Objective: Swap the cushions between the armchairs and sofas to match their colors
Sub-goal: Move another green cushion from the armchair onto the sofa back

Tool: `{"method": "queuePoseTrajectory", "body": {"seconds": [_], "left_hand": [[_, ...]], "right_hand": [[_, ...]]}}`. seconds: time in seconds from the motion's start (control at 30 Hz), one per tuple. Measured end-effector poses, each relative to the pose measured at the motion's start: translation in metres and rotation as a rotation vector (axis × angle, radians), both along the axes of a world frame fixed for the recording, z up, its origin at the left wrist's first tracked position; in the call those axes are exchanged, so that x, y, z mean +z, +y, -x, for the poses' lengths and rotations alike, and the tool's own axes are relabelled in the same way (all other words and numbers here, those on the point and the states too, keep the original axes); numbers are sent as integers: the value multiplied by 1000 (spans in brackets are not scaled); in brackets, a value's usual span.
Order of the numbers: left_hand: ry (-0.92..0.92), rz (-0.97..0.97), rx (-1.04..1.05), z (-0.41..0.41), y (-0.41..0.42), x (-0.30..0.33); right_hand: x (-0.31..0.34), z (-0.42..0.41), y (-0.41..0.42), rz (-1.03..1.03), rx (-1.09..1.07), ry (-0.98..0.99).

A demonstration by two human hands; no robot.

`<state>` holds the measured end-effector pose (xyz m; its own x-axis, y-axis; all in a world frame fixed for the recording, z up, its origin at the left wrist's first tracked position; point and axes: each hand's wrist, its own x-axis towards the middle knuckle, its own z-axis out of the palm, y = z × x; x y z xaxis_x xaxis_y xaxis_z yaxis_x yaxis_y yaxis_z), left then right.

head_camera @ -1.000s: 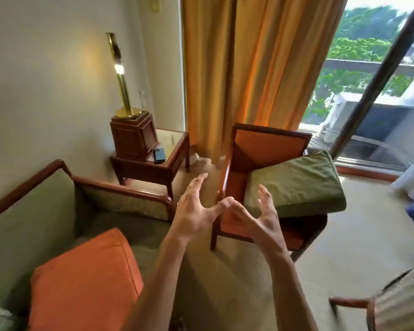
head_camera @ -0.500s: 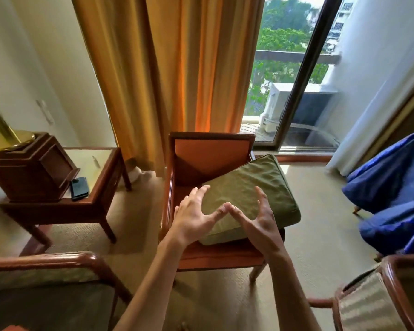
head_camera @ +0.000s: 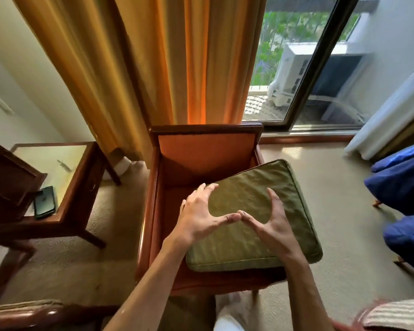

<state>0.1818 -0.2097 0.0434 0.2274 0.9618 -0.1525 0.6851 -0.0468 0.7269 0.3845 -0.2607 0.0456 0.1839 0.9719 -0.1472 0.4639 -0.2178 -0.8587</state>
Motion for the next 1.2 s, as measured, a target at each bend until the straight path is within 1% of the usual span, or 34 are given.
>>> {"method": "queuePoseTrajectory", "body": {"seconds": [0.1,0.13,0.23,0.3,0.37,0.43,0.53,0.6,0.7,0.77,0.8,0.83,0.9,1.0,1.07,1.17,1.2], "left_hand": [[35,71,7,-21,68,-33],[40,108,-1,-28,93,-46],[37,287,-24,-45,168,-91],[59,361,-24,-53,218,-127],[113,404,-59,-61,268,-168],[189,472,-144,-70,309,-198],[319,654,-315,-87,360,-258],[391,804,-406,-99,381,-301],[490,1033,-484,-110,399,-342],[620,1297,-568,-114,412,-348],[685,1380,-618,-116,418,-349],[725,1421,-661,-118,422,-350],[755,1428,-739,-118,418,-345],[690,1329,-741,-114,399,-321],[630,1219,-661,-108,383,-298],[626,986,-567,-98,354,-255],[590,929,-540,-94,344,-242]], "right_hand": [[-30,-26,76,73,56,-44],[-41,-36,106,106,84,-86],[-77,-66,197,200,194,-307],[-101,-85,257,251,291,-460],[-131,-103,315,323,400,-617],[-157,-114,364,446,511,-744],[-203,-125,418,741,685,-772],[-229,-128,434,910,773,-757],[-255,-128,439,1031,783,-766],[-262,-127,441,1089,797,-779],[-262,-127,442,1126,812,-767],[-261,-127,442,1165,826,-737],[-258,-126,437,1191,833,-657],[-246,-125,417,1173,778,-550],[-232,-125,402,1158,756,-469],[-204,-123,382,1088,792,-488],[-193,-121,375,1060,795,-486]]}}
